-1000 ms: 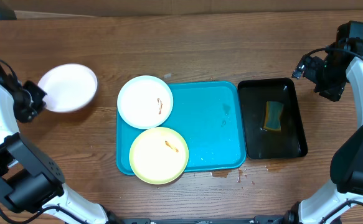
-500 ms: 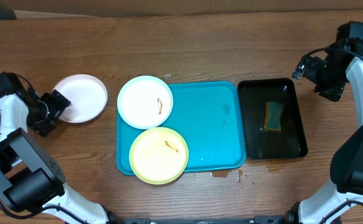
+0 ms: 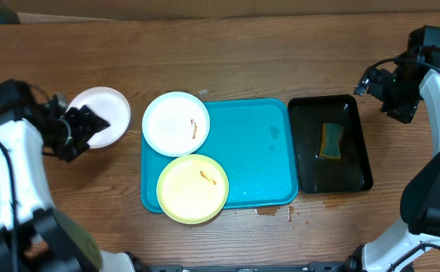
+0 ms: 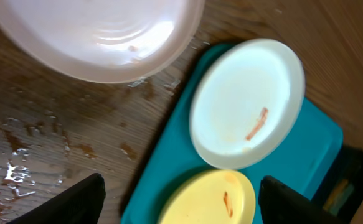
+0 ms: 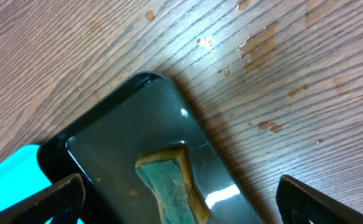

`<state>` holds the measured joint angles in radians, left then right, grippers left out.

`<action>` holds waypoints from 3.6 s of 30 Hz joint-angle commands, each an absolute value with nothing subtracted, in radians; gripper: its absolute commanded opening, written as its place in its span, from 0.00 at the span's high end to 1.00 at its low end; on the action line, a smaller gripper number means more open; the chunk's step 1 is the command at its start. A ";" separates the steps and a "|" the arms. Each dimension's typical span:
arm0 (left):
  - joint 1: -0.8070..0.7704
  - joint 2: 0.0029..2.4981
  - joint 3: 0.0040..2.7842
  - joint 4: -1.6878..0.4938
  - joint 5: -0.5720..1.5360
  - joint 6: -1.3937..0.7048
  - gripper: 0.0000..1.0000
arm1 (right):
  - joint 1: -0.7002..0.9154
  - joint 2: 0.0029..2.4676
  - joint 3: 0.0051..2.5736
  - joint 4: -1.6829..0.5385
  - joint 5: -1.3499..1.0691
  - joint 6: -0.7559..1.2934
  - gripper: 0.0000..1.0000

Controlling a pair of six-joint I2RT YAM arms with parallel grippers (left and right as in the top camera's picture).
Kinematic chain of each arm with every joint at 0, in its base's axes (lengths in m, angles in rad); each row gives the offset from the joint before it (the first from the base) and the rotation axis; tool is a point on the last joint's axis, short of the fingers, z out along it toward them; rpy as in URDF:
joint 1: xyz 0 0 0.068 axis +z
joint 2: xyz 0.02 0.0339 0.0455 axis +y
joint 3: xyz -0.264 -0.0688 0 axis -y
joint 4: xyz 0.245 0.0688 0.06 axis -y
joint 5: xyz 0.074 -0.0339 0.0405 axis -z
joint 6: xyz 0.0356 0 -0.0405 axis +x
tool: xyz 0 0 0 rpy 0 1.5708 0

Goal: Clean dirty plates on tray and stack at the side
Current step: 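Move the left gripper to the yellow plate's rim and grasp it, then lower the right gripper into the black tray and grasp the sponge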

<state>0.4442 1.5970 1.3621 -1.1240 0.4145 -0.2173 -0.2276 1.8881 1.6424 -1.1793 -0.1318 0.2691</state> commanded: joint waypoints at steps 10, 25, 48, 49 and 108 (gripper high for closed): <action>-0.108 1.542 1.336 -1.349 0.092 -0.365 0.38 | -0.226 1.876 1.649 -1.176 -0.140 0.274 0.00; -0.321 1.542 1.030 -1.379 -0.089 -0.771 0.49 | -0.226 1.876 1.649 -1.176 -0.140 0.274 0.00; -0.334 1.542 0.831 -1.041 0.159 -0.677 0.67 | -0.226 1.876 1.649 -1.176 -0.140 0.274 0.00; -0.340 1.542 0.831 -1.018 0.171 -0.665 0.67 | -0.226 1.876 1.649 -1.176 -0.140 0.274 0.00; -0.463 1.639 0.832 -0.638 0.124 -0.677 0.85 | -0.076 1.841 1.619 -1.469 -0.191 0.142 0.28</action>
<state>-0.4694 1.6264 0.8364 -0.6411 0.1238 -0.6788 -0.1184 1.8824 1.6413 -1.4586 -0.2527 0.1379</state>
